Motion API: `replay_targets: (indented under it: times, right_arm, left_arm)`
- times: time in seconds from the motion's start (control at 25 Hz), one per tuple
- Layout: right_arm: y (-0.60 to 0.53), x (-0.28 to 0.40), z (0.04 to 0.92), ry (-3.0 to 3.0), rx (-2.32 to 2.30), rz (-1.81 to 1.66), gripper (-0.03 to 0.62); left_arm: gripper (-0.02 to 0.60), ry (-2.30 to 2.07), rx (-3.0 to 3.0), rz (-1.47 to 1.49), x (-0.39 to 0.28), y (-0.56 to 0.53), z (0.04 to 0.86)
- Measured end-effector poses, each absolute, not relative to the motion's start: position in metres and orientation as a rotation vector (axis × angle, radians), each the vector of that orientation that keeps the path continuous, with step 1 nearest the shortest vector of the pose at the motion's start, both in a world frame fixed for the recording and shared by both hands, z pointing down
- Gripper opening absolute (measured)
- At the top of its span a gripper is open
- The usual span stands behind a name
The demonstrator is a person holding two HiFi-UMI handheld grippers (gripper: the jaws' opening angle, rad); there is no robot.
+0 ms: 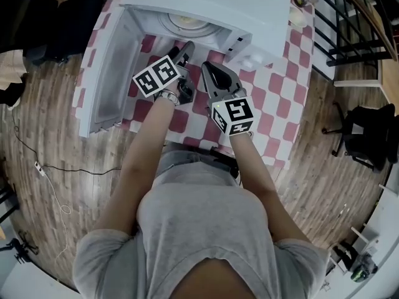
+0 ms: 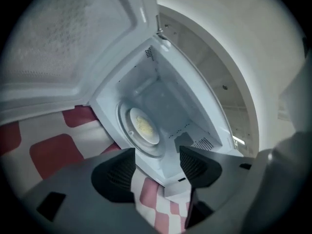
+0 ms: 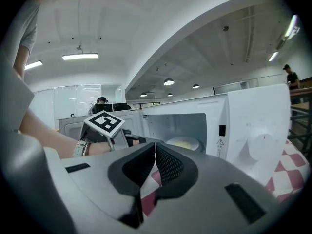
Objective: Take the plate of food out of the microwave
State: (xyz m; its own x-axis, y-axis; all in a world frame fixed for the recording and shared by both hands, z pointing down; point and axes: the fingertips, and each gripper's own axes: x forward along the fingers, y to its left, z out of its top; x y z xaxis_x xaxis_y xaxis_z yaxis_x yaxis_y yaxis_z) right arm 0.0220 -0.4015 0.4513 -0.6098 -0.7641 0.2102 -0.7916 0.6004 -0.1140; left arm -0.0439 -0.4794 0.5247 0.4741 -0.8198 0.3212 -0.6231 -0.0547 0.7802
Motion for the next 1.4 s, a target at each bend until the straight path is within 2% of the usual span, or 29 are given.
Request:
replay_targets:
  times: [0.16,0.28,1.4]
  right_arm:
    - [-0.41,0.024,0.463,-2.66,1.318,0.34,0.028]
    - [-0.415,0.027,0.467,-2.649,1.323,0.368,0.028]
    - [-0.43,0.028,0.479,-2.596,1.313,0.394,0.028]
  left_arm:
    - [0.339,-1.216,1.566,-0.338,-0.053,-0.497,0.55]
    - [0.364,-1.223,1.436,-0.368,-0.06,-0.507,0.567]
    - [0.365,-1.303,1.062,-0.29,-0.073,-0.548,0.62]
